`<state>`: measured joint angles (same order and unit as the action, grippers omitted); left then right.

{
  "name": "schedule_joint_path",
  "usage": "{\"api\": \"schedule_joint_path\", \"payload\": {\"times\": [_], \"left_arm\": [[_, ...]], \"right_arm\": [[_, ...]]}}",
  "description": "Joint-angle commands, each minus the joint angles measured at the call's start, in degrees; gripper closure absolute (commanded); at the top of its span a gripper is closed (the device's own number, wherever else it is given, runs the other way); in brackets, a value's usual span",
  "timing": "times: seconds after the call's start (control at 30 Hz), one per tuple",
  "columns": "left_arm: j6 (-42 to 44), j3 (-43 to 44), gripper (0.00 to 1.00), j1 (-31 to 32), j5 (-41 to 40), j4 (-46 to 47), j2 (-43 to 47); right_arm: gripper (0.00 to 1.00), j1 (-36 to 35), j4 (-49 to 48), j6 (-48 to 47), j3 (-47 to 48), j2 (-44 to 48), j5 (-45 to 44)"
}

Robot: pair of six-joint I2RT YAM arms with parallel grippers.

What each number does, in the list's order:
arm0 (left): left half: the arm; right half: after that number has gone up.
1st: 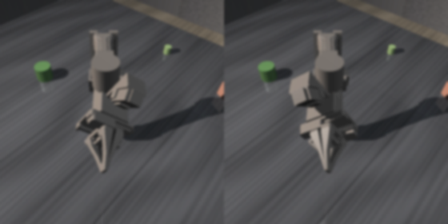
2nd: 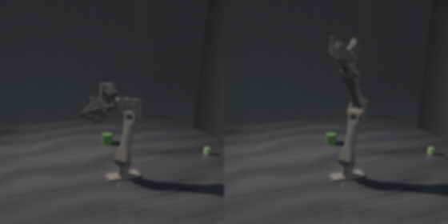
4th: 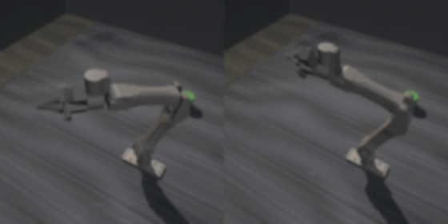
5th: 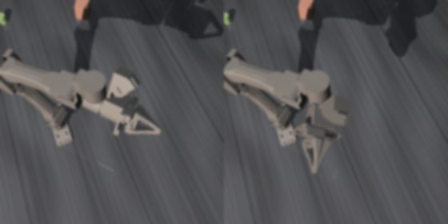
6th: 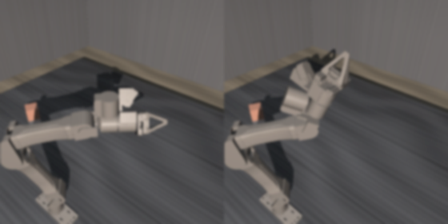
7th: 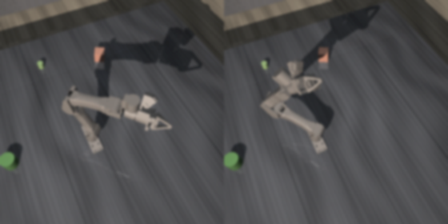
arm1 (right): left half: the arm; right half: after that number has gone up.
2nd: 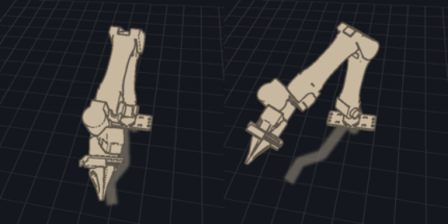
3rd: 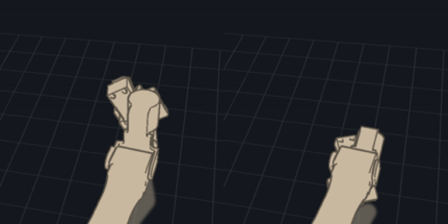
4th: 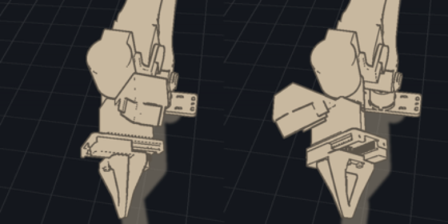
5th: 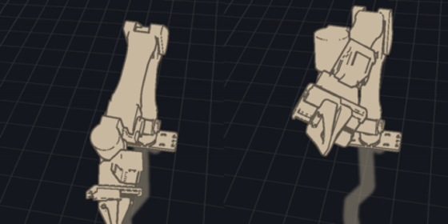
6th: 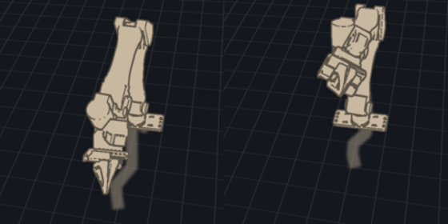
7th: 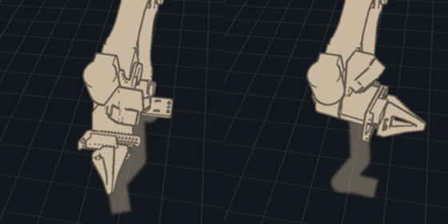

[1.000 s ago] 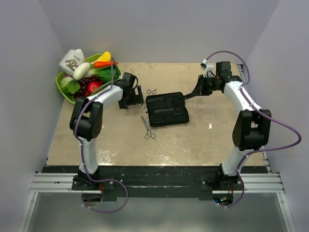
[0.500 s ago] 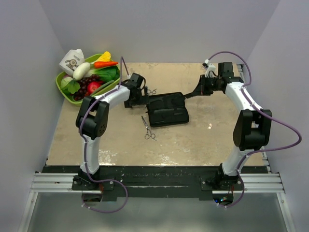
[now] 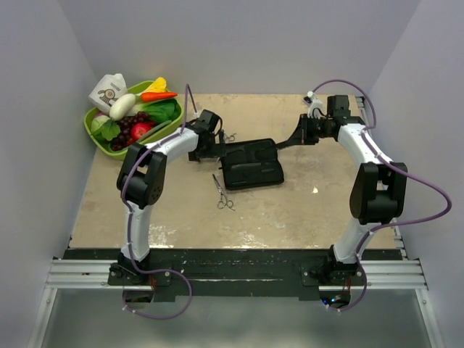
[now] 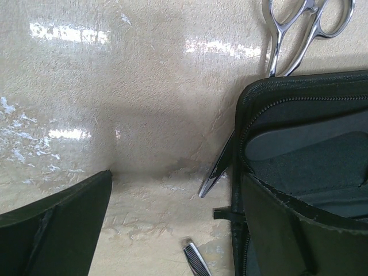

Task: Sort the hair-cutting tools
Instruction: Place the comb in the hairdressing tool bag.

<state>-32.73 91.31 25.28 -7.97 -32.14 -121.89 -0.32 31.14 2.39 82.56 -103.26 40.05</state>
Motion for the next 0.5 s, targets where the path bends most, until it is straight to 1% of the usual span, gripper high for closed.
{"api": "schedule_joint_path", "payload": {"times": [0.0,0.33,0.47], "left_arm": [[0.83,-0.34,0.02,0.21,-1.52,-2.31,-1.34],[0.91,-0.6,0.02,0.12,-3.11,-3.54,-0.72],[0.91,-1.83,0.02,0.03,-4.51,-3.02,1.73]], "right_arm": [[1.0,0.14,-2.04,0.24,0.23,-0.36,1.78],[1.0,0.23,-1.69,0.33,0.84,-0.71,1.34],[1.0,0.14,-1.6,0.24,0.41,-0.45,1.43]]}}
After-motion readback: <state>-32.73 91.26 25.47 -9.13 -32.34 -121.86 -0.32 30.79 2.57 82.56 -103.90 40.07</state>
